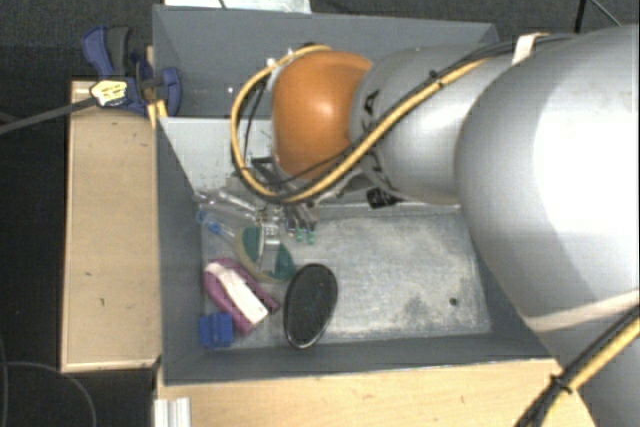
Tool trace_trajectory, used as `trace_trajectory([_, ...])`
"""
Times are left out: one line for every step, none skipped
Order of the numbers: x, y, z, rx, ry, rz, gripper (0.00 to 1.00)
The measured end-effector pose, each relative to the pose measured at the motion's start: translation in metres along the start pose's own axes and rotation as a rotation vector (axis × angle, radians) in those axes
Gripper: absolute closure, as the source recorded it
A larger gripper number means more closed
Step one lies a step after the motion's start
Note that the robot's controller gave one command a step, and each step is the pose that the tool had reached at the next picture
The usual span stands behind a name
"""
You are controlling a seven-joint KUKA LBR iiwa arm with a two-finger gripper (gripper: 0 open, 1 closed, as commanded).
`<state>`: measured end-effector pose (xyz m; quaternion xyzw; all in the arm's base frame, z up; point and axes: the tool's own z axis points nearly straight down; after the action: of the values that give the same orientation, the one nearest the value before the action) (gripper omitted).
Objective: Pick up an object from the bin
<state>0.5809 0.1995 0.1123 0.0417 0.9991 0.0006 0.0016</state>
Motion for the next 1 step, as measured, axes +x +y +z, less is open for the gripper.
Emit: trace_trajectory([-0.0128, -0.0120, 0.0363, -0.006, -0.003, 0.211, 0.00])
